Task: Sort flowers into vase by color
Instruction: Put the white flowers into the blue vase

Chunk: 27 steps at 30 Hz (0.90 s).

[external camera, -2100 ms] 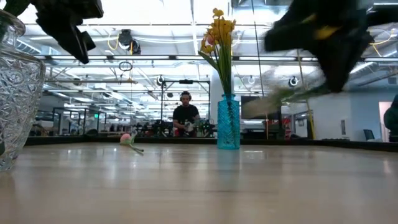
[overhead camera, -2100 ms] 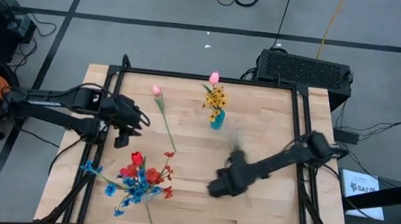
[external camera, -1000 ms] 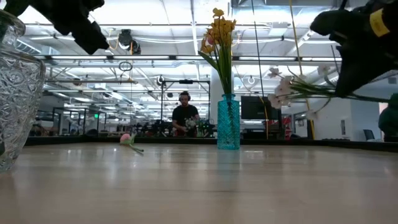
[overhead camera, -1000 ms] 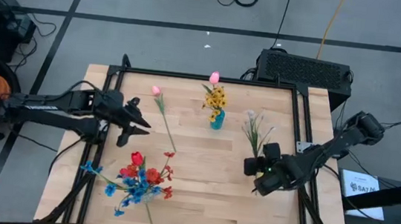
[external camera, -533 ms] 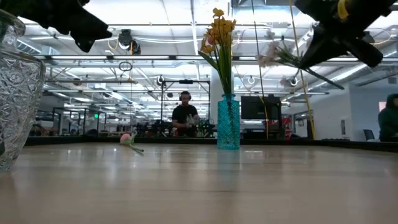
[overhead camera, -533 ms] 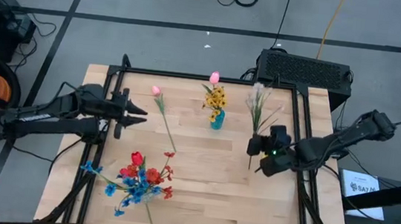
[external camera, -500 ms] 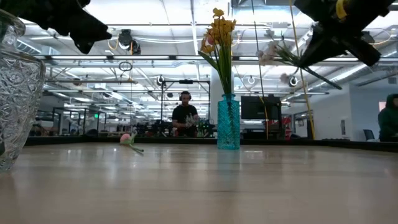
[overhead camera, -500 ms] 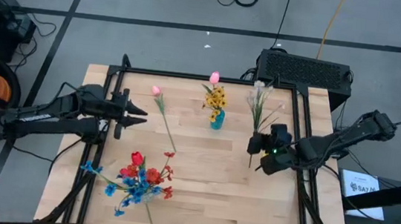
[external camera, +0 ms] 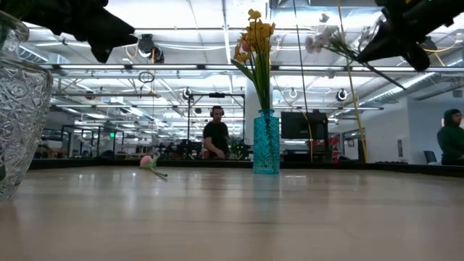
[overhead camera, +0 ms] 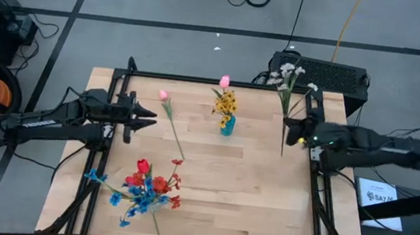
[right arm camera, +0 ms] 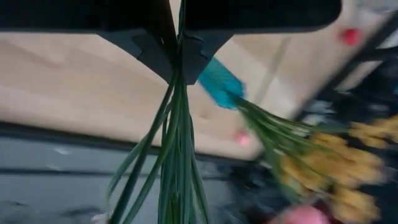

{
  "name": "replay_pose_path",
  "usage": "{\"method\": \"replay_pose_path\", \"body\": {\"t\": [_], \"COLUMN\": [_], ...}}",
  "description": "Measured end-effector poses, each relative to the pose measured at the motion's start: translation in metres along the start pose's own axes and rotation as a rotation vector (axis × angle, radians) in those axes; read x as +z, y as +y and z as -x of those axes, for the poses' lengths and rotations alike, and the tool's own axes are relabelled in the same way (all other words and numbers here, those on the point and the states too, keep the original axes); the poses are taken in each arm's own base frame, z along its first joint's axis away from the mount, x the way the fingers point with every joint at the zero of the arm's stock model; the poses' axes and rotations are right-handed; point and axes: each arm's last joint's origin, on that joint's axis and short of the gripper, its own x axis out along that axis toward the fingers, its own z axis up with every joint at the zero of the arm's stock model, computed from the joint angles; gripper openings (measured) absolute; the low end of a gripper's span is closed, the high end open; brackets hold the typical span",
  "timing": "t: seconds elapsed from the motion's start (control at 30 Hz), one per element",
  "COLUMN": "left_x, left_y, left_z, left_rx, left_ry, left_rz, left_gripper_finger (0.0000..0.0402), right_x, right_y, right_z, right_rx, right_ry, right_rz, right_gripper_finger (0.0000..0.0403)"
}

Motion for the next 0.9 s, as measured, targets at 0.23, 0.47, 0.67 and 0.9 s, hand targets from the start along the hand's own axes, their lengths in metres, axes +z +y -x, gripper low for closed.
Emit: {"method": "replay_pose_path", "body": {"t": [0.23, 0.47, 0.67, 0.9], "left_x": [-0.001, -0.001, -0.001, -0.001], "left_y": [0.002, 0.003, 0.003, 0.003], "left_z": [-0.002, -0.004, -0.005, -0.005], "left_rx": [0.044, 0.059, 0.06, 0.066], "left_ry": [0.005, 0.016, 0.017, 0.017], "left_rz": [0.0, 0.002, 0.002, 0.003], "left_gripper_finger": [0.0125, 0.0125, 0.0125, 0.0125], "right_x": [-0.018, -0.012, -0.003, 0.007], "right_y": [-0.02, -0.031, -0.039, -0.034], "right_z": [-0.022, -0.039, -0.05, -0.075], "right_rx": [0.263, 0.447, 0.53, 0.686], "right_ry": [-0.124, -0.41, -0.471, -0.534], "right_rz": [0.051, 0.132, 0.187, 0.314], "right_gripper_finger": [0.0, 0.0, 0.0, 0.0]}}
